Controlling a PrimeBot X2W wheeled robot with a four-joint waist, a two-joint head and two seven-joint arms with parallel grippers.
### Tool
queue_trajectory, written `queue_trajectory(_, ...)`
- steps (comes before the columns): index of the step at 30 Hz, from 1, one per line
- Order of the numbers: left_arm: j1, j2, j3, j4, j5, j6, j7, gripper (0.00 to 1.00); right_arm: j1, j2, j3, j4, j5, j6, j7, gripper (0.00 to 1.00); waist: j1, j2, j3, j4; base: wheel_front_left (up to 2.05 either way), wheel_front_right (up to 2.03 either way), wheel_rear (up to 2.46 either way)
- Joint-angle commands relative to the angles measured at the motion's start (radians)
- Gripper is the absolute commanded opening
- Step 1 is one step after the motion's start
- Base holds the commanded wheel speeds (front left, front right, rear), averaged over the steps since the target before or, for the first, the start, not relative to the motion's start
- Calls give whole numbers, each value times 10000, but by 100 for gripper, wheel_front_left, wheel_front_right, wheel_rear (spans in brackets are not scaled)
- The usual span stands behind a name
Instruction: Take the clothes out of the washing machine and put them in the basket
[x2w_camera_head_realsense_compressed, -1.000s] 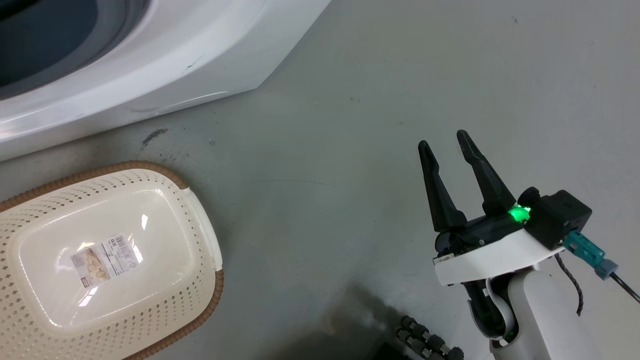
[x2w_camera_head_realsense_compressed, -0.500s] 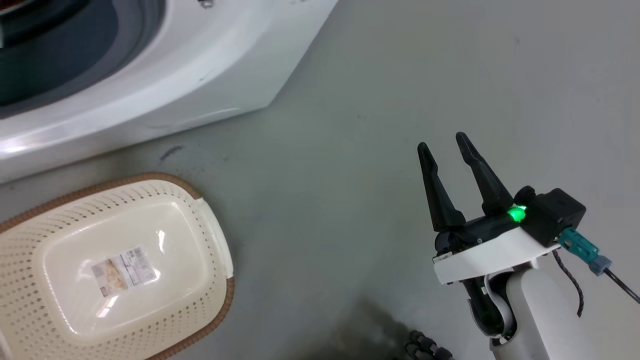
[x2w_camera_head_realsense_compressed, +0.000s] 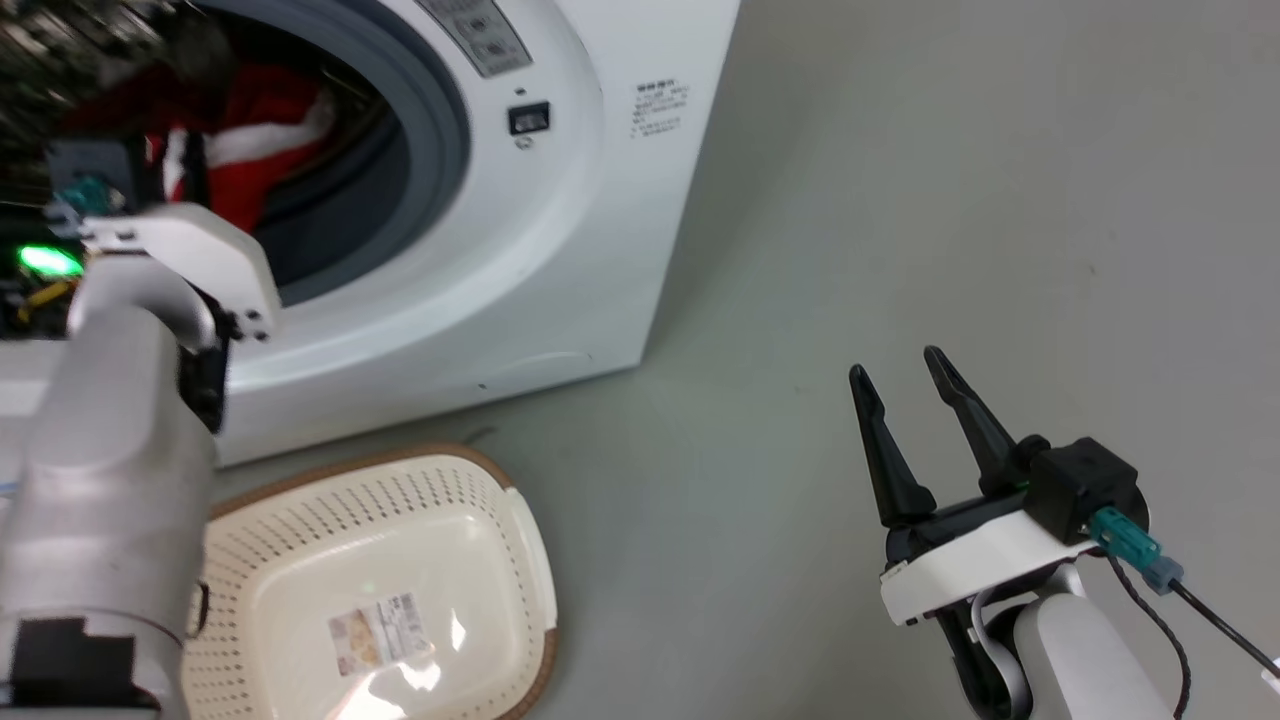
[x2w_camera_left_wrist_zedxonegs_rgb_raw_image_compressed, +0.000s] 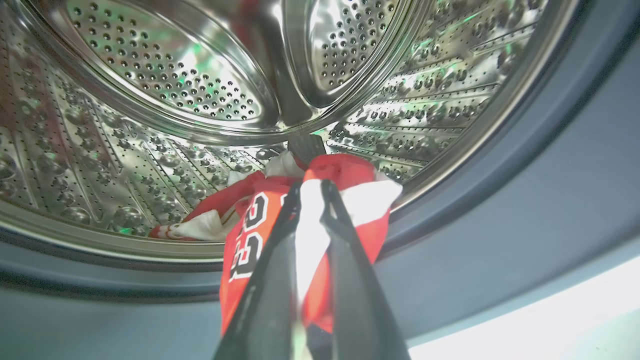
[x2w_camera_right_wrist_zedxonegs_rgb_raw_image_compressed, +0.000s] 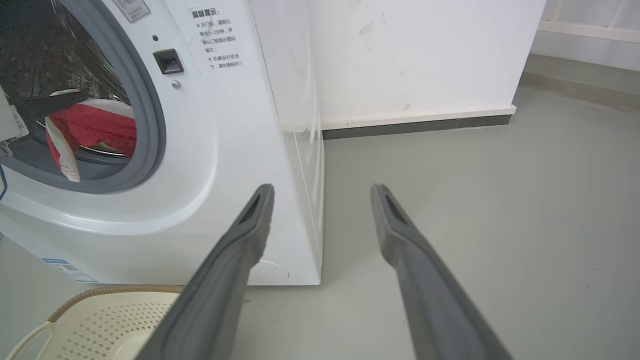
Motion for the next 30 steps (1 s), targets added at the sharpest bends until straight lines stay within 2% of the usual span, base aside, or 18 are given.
queue_trajectory(1, 441, -240, 2, 84, -111, 19, -286, 0, 204, -4, -76, 106, -84, -7, -21, 100, 0, 0, -1080, 745, 0, 0, 0)
queue_trajectory(6, 1267, -752, 45, -154, -291, 78, -713, 0, 566, -2, -297, 196, -272, -5, 130, 100, 0, 0, -1945, 1202, 0, 0, 0)
queue_trajectory(10, 1838, -1024, 188, -917, -439, 9, -771, 0, 879, 0, -486, 49, -331, -7, 329, 100, 0, 0, -2388, 1539, 0, 0, 0)
queue_trajectory(15, 2841, -1204, 421, -2916, -342, 85, -764, 0, 1197, 0, -668, -153, -394, -5, 510, 100, 0, 0, -2748, 1860, 0, 0, 0)
queue_trajectory(24, 5173, -1753, 685, -7336, -41, 327, -761, 0, 1552, 1, -979, -493, -408, -5, 701, 100, 0, 0, -2981, 2473, 0, 0, 0)
queue_trajectory(30, 6984, -1972, 458, -9292, 76, 542, -703, 0, 1641, 1, -1011, -678, -463, -5, 838, 100, 0, 0, -2836, 2758, 0, 0, 0)
